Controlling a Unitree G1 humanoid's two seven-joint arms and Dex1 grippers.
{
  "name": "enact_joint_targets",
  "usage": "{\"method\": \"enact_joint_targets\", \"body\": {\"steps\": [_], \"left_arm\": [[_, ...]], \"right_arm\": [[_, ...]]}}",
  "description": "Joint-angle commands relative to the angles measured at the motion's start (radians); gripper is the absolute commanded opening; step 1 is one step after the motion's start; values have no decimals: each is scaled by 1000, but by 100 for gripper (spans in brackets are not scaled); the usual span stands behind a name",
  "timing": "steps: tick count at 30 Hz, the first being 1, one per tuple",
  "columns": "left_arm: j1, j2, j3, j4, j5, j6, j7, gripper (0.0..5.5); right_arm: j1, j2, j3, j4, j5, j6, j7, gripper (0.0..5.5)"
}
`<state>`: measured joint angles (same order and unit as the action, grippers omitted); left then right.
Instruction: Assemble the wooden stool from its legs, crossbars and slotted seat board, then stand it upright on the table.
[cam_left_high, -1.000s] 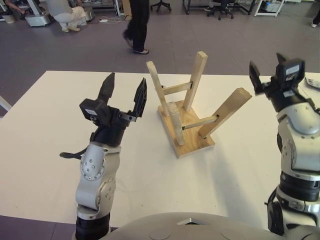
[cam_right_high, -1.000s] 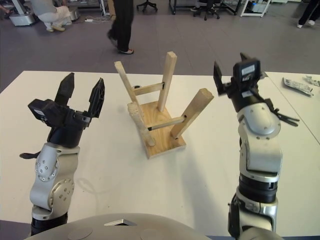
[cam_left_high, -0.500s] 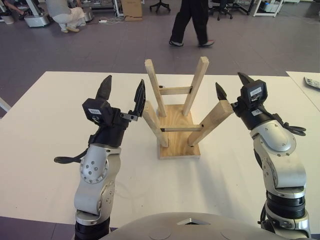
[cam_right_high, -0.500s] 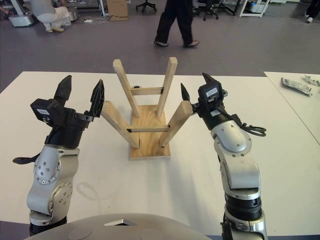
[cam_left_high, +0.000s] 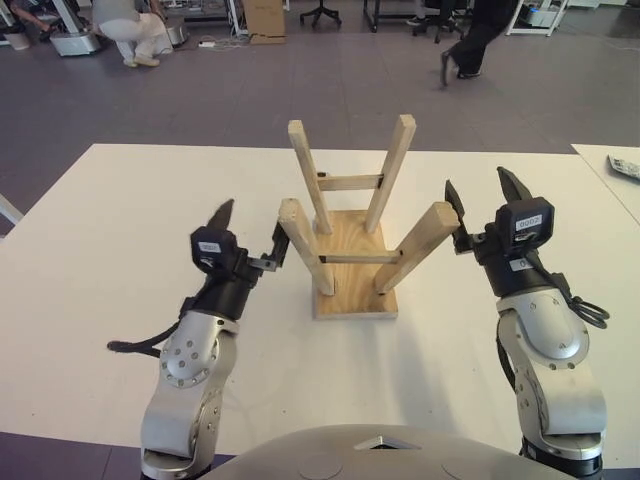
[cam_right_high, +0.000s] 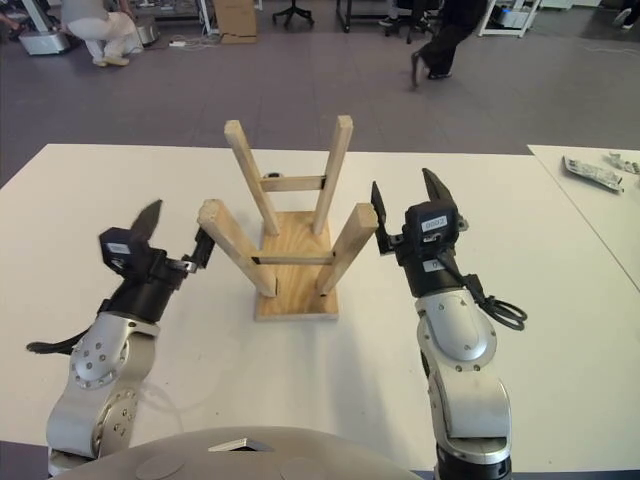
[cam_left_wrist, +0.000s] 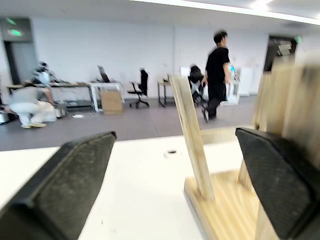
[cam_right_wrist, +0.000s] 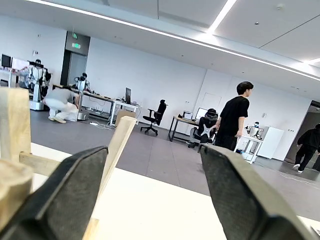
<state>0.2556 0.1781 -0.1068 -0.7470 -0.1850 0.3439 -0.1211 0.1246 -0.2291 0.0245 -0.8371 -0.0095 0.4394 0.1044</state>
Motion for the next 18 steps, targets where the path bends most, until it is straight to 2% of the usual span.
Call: {"method": "enact_joint_targets", "body": {"steps": [1, 5, 7, 10, 12, 14, 16, 18], "left_arm": [[-67, 66, -151, 34, -59, -19, -203, 446], [-52, 68, -153, 73, -35, -84, -198, 446], [-59, 47, -123, 74, -29, -92, -152, 446], [-50, 54, -18, 86, -26, -96, -105, 446], [-45, 57, 4, 92, -27, -101, -107, 446], [19, 114, 109, 141, -58, -141, -166, 446], [60, 146, 190, 219, -80, -169, -205, 446], [66, 150, 210, 250, -88, -184, -222, 446]], "right_arm": [[-46, -24, 135, -23, 41, -39, 109, 344], [-50, -25, 119, 6, 23, -29, 93, 344], [-30, -30, 70, 47, 25, -29, 84, 344], [-9, -43, -77, 153, 60, -40, 75, 344], [-6, -46, -110, 180, 74, -52, 81, 344], [61, -115, -181, 391, 85, -135, 156, 344], [125, -178, -194, 546, 86, -197, 243, 344], [137, -196, -189, 595, 89, -238, 276, 344]]}}
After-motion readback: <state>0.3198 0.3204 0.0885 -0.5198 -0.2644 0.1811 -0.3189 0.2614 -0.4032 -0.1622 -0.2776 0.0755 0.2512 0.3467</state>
